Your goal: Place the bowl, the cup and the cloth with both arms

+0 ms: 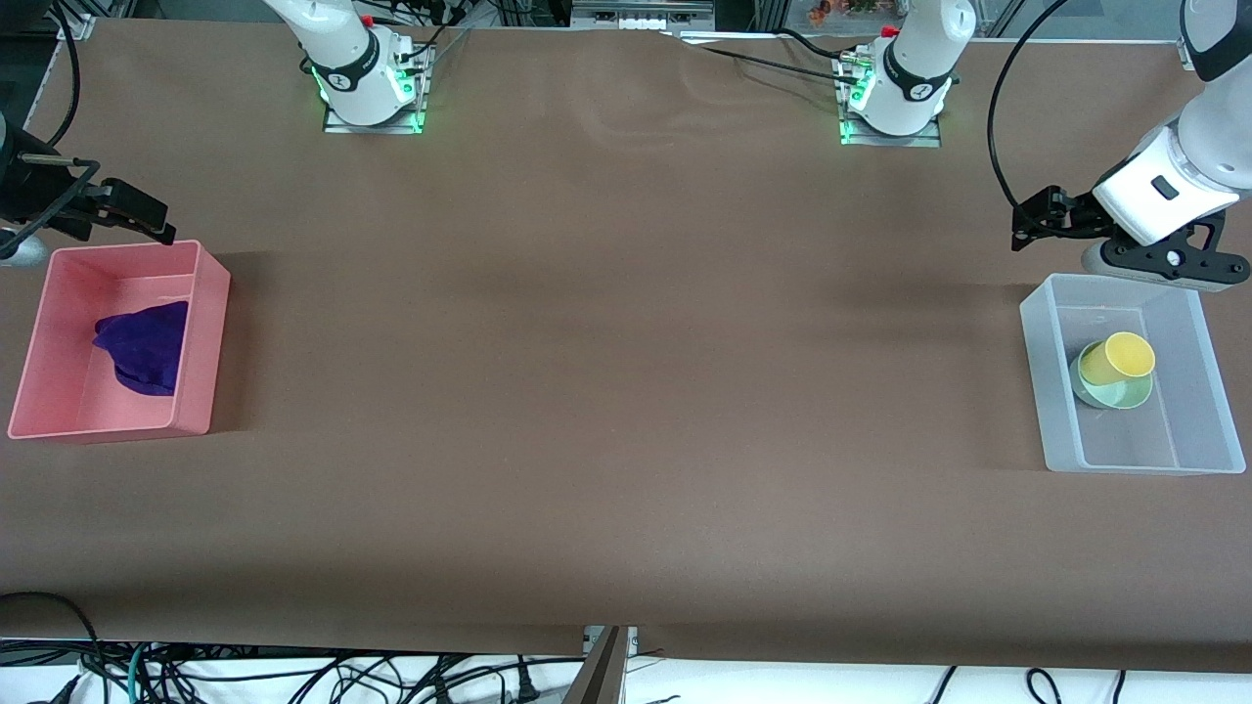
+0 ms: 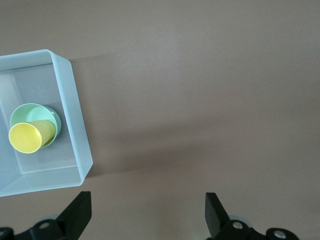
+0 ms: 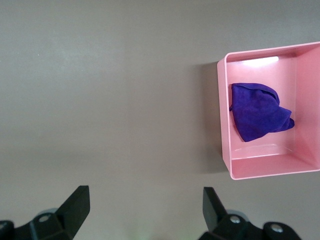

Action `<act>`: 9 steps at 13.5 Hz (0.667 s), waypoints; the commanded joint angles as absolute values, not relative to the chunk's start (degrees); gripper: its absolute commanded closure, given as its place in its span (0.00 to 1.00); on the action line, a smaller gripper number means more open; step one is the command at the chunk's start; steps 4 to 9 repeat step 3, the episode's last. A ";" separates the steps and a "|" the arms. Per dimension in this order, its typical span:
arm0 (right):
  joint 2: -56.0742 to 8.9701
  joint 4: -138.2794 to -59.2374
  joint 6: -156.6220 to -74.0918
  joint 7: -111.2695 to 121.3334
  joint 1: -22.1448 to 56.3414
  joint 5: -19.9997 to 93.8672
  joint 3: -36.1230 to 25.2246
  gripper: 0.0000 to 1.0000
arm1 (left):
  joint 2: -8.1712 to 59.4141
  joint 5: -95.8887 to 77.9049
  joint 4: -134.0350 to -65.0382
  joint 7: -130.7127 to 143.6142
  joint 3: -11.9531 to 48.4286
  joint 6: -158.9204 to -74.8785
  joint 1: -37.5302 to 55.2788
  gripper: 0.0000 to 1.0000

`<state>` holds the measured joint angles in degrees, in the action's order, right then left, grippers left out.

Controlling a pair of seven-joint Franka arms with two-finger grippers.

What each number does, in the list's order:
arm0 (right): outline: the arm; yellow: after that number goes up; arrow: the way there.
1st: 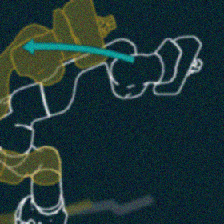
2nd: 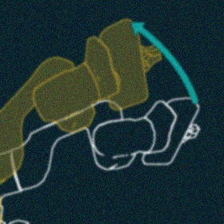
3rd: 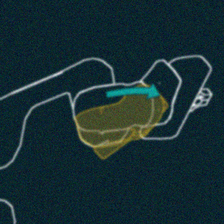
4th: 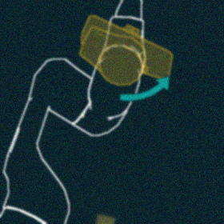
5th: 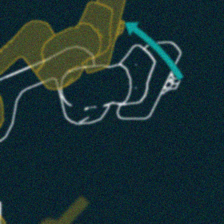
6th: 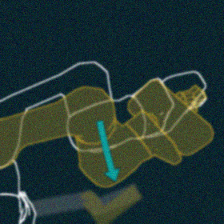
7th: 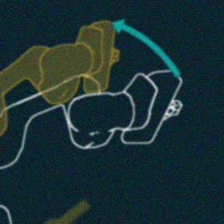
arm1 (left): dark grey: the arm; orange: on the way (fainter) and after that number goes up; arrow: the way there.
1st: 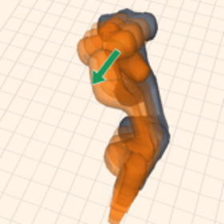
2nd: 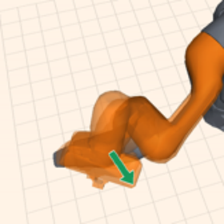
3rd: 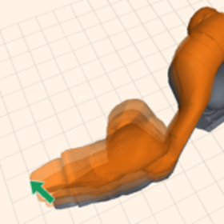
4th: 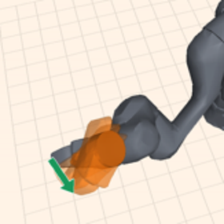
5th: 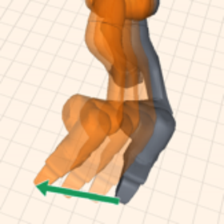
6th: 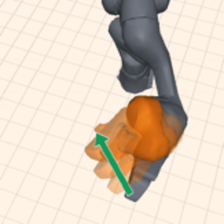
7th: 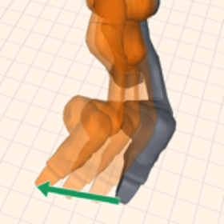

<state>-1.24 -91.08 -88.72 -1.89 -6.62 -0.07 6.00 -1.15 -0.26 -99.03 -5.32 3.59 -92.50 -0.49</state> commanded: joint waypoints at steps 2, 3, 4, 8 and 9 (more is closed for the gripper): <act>-2.02 -89.30 -87.80 -1.23 -6.86 -0.26 5.89 0.00 | -2.55 -1.58 -100.20 -4.04 2.72 -93.34 0.17 0.00; -2.02 -89.30 -87.80 -1.23 -6.86 -0.26 5.89 0.00 | -2.55 -1.58 -100.28 -4.04 2.72 -93.34 0.18 0.00; -2.02 -89.30 -87.80 -1.23 -6.86 -0.26 5.89 0.00 | -2.55 -1.58 -100.28 -4.04 2.72 -93.34 0.18 0.00; -2.02 -89.30 -87.80 -1.23 -6.86 -0.26 5.89 0.00 | -2.55 -1.58 -100.28 -4.04 2.72 -93.34 0.18 0.00; -2.02 -89.30 -87.80 -1.23 -6.86 -0.26 5.89 0.00 | -2.55 -1.58 -100.28 -4.04 2.72 -93.34 0.18 0.00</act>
